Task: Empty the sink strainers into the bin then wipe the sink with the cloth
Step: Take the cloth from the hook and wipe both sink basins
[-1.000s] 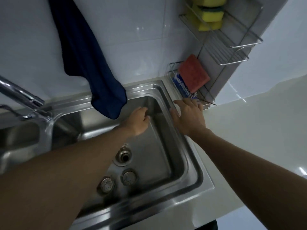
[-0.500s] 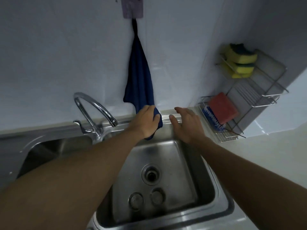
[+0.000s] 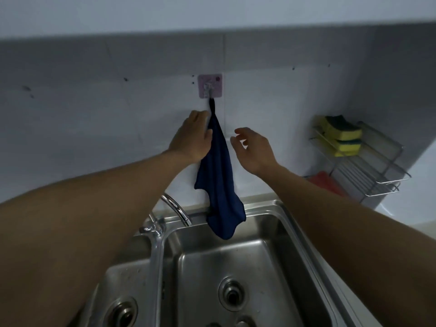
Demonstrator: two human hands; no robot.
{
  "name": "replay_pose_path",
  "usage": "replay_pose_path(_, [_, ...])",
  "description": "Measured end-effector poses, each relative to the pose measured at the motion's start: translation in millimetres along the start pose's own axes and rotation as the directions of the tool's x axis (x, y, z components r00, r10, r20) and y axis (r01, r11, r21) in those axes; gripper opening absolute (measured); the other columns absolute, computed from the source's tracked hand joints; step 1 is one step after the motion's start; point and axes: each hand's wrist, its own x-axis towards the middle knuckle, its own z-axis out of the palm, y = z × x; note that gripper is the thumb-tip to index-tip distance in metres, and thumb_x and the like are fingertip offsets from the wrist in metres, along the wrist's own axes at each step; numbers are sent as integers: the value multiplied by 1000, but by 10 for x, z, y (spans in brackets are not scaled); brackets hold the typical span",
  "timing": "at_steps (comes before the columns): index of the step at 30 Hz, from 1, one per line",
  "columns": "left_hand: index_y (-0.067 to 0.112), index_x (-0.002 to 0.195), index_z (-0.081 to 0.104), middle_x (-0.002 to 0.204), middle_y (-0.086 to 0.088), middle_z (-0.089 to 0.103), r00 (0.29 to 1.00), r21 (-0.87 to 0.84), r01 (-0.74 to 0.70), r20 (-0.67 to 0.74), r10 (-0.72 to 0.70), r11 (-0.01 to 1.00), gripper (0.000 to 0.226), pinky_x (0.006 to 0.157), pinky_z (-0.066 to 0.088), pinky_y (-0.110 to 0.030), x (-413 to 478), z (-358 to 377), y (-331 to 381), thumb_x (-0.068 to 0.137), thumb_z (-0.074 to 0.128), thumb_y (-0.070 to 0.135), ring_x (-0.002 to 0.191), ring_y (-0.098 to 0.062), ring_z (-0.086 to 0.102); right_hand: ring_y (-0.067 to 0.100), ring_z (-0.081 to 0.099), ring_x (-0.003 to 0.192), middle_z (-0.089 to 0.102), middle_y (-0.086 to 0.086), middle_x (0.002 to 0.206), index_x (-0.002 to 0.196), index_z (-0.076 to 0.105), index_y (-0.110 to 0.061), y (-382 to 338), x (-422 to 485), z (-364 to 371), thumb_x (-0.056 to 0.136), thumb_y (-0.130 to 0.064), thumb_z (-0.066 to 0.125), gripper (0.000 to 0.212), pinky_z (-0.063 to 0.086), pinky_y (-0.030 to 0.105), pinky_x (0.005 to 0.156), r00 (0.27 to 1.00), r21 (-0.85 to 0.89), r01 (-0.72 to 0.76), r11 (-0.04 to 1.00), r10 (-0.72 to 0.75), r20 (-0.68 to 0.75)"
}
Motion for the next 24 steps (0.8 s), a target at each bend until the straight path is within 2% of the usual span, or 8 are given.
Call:
replay_pose_path(6, [8,145,42,136,-15,48,991,-11,-115,-66,114,993,43,105,42,-39,433,-325,-89,102,44,10,123,-30,51,15,59,116,62,2,132,138,56,-14,-378,468,152,104,-33,51,39,37,11,91,999,166,-33,986,28,29])
replay_pose_path(9, [9,144,45,136,-14,49,986,-5,-167,-17,167,986,43,100,40,-29,563,-368,-132,101,46,8,120,-28,52,15,58,114,62,4,132,137,56,-10,-485,631,226,105,-31,49,39,36,14,91,999,204,-44,978,42,13])
replay_pose_path(11, [10,145,45,137,-13,48,985,-16,-167,32,168,986,44,99,37,-25,620,-367,-155,101,49,8,120,-26,51,14,57,98,67,6,116,124,63,-4,-550,721,259,104,-26,49,33,40,21,87,998,243,-47,969,53,-19])
replay_pose_path(13, [9,144,45,136,-15,48,988,-26,-143,55,145,989,45,98,36,-23,670,-366,-188,99,50,5,121,-25,51,12,52,76,63,2,85,99,69,-5,-586,808,298,102,-17,48,24,44,27,72,993,311,-91,946,109,-42])
replay_pose_path(16, [6,141,48,133,-16,50,987,-9,-135,83,135,991,45,99,35,-22,723,-375,-233,96,47,-2,120,-25,51,14,48,65,56,5,66,75,59,-6,-612,889,345,99,-15,47,29,37,25,59,982,370,-155,916,184,-45])
replay_pose_path(19, [7,139,51,129,-11,50,984,3,-157,89,157,988,45,97,34,-19,746,-372,-265,95,46,-4,112,-16,48,15,56,76,70,18,91,98,68,7,-588,945,381,99,-16,51,29,45,26,68,969,475,-161,865,231,-93])
replay_pose_path(22, [8,132,54,117,-2,46,977,30,-200,88,196,979,40,93,36,-20,779,-369,-289,95,45,-3,106,-10,44,15,60,87,67,5,97,106,66,-4,-596,952,411,102,-19,52,21,45,22,72,966,486,-106,867,206,-158])
replay_pose_path(24, [11,111,58,106,-1,45,972,52,-224,79,219,973,23,84,39,-23,804,-363,-289,95,46,-2,97,-12,45,11,59,84,65,0,94,104,64,-8,-642,947,428,102,-21,52,17,45,18,71,958,507,-31,862,170,-230])
